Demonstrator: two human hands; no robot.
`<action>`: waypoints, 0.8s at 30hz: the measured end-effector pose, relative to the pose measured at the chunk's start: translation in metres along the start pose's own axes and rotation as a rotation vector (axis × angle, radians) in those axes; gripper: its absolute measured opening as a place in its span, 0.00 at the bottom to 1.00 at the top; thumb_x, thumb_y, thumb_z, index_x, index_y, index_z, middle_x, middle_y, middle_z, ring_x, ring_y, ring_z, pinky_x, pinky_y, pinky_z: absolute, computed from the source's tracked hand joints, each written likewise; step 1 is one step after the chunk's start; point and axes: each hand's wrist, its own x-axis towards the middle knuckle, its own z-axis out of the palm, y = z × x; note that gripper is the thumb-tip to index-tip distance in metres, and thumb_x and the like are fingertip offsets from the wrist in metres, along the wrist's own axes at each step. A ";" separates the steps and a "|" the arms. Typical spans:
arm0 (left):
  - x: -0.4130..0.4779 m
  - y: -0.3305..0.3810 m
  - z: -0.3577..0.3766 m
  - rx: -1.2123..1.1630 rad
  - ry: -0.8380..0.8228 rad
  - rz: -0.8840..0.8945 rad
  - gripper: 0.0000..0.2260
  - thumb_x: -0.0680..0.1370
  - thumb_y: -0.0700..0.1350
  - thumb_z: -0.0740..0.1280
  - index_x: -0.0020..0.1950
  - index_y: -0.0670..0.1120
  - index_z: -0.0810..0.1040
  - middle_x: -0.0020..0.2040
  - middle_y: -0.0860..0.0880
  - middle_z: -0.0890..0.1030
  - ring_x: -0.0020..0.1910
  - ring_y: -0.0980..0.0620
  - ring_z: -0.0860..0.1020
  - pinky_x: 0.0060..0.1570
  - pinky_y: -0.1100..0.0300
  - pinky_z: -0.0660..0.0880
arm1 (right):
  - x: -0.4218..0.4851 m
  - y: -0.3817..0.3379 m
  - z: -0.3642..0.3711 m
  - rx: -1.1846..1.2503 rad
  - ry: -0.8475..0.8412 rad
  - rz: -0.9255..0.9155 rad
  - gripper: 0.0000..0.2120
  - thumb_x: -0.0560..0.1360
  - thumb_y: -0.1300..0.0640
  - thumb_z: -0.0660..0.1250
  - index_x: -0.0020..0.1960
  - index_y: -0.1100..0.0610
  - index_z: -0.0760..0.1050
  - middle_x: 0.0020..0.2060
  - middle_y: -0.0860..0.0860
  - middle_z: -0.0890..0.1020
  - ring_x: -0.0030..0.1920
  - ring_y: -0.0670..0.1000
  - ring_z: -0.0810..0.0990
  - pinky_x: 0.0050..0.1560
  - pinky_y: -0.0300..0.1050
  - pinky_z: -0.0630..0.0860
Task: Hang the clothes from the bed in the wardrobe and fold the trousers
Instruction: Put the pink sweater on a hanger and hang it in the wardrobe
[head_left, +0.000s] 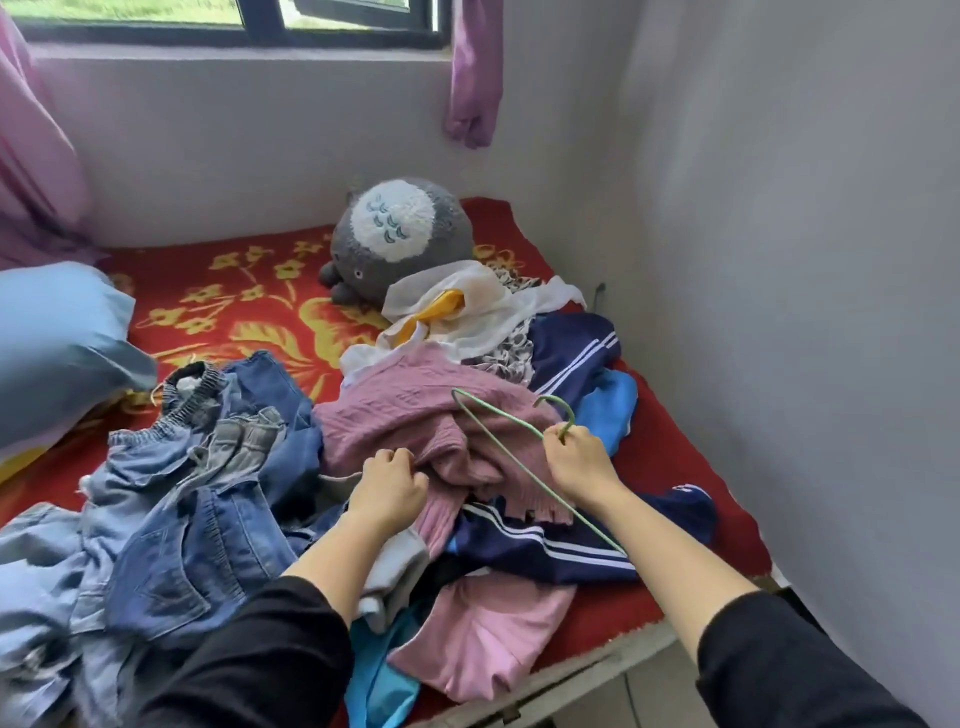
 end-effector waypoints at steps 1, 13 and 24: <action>0.021 0.003 0.003 -0.002 0.007 -0.015 0.17 0.79 0.46 0.58 0.66 0.42 0.70 0.67 0.40 0.69 0.66 0.40 0.66 0.64 0.49 0.65 | 0.024 0.000 -0.001 0.005 -0.003 -0.006 0.15 0.79 0.60 0.53 0.35 0.56 0.67 0.52 0.64 0.79 0.53 0.66 0.75 0.44 0.50 0.63; 0.211 0.022 0.058 0.104 0.030 -0.216 0.38 0.75 0.44 0.66 0.79 0.43 0.48 0.79 0.43 0.50 0.77 0.44 0.52 0.72 0.51 0.59 | 0.262 0.027 0.033 -0.088 -0.100 -0.208 0.23 0.78 0.61 0.57 0.72 0.48 0.69 0.57 0.57 0.76 0.60 0.58 0.74 0.56 0.50 0.70; 0.263 -0.009 0.073 0.002 -0.100 -0.184 0.17 0.79 0.41 0.60 0.68 0.48 0.74 0.75 0.44 0.64 0.76 0.43 0.57 0.71 0.53 0.59 | 0.306 0.048 0.073 -0.054 -0.172 -0.239 0.21 0.78 0.61 0.58 0.69 0.50 0.72 0.56 0.54 0.76 0.59 0.56 0.75 0.54 0.46 0.70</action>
